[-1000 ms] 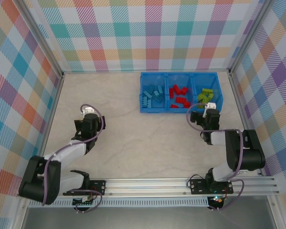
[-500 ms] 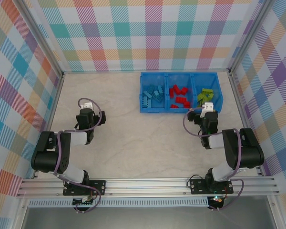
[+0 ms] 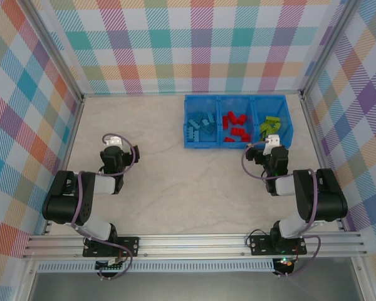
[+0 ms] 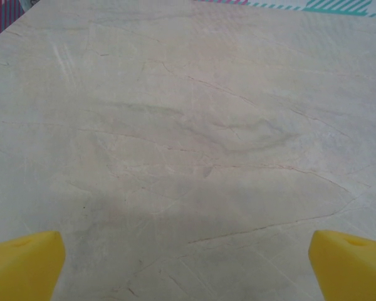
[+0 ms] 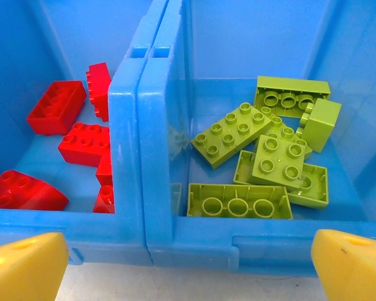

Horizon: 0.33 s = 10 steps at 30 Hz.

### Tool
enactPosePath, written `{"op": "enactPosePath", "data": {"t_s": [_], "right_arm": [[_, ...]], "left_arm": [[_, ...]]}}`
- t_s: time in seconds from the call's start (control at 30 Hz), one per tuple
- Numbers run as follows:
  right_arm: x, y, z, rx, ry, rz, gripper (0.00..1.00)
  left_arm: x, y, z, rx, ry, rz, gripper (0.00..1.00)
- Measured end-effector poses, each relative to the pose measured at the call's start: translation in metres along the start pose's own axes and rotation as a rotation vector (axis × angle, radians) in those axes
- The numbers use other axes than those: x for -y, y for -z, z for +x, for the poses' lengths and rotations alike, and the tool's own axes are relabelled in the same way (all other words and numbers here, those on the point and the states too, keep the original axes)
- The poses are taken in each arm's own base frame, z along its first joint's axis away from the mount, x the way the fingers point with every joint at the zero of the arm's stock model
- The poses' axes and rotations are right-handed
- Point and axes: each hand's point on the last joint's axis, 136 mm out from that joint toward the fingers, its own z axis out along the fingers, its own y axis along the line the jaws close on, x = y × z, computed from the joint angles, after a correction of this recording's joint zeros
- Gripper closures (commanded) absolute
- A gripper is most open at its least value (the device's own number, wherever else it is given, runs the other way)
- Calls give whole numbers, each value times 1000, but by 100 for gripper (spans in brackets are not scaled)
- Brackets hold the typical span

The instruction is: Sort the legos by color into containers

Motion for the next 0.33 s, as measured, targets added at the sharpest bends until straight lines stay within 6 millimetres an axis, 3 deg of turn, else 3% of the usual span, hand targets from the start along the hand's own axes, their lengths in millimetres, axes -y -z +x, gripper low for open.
{"op": "enactPosePath", "data": {"t_s": [0.33], "right_arm": [[7, -4, -3, -15, -15, -10, 0]], "left_arm": [[1, 0, -2, 6, 1, 2, 0]]}}
